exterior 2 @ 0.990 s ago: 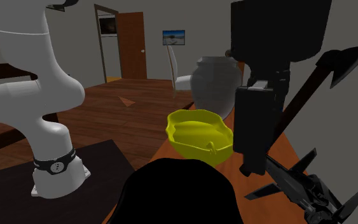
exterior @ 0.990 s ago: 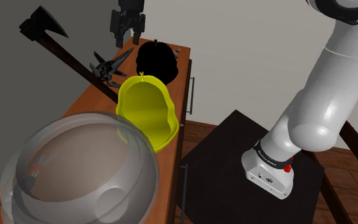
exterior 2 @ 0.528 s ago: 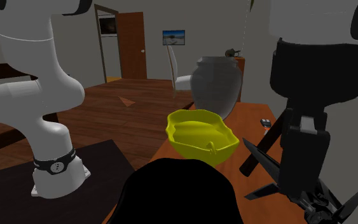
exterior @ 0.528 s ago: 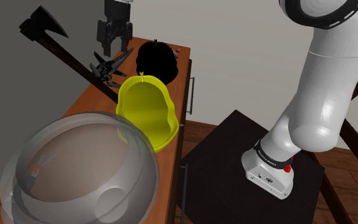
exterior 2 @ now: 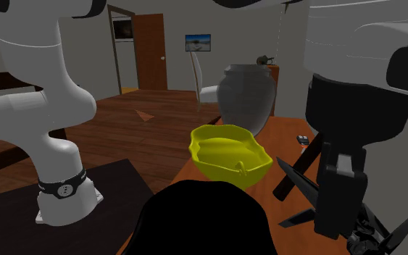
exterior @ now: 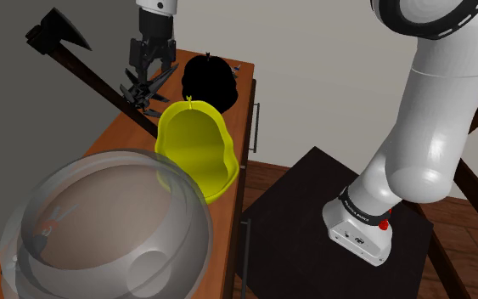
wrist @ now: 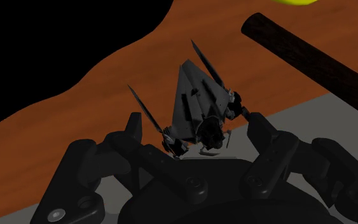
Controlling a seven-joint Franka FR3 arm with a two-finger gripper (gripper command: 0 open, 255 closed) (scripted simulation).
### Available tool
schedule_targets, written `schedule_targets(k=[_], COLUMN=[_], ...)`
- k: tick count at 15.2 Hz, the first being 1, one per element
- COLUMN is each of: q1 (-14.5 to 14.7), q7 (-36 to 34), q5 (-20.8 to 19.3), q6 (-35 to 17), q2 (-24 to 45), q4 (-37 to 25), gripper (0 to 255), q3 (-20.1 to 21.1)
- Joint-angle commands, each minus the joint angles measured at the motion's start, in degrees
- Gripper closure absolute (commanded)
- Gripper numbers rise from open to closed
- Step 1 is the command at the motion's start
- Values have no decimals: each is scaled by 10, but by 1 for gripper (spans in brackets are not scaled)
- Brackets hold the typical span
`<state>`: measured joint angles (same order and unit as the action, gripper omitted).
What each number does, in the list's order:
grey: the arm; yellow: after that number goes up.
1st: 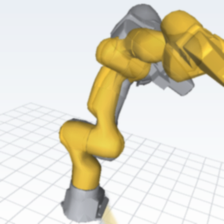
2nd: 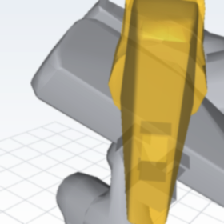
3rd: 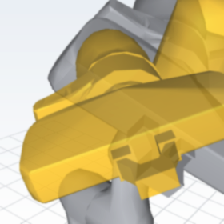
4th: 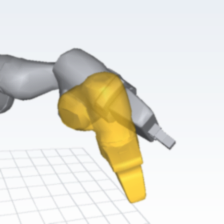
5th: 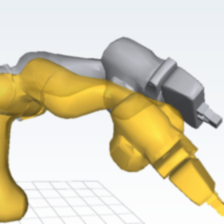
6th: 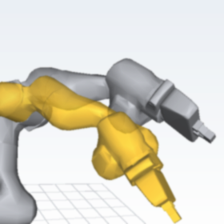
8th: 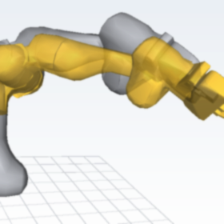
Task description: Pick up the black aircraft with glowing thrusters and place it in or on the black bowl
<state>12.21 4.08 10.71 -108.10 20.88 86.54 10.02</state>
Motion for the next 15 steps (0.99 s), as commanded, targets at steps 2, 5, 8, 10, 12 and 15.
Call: schedule_targets(k=[2,5,8,10,12,15], q1=[0,0,0,0,0,0], q7=[0,0,0,0,-1,-3], q5=[0,0,0,0,0,-1], q6=[0,0,0,0,0,14], q2=[0,0,0,1,1,-2], q4=[0,0,-1,-1,-1,-12], gripper=[0,255,255,255,255,255], q3=[0,0,0,0,0,0])
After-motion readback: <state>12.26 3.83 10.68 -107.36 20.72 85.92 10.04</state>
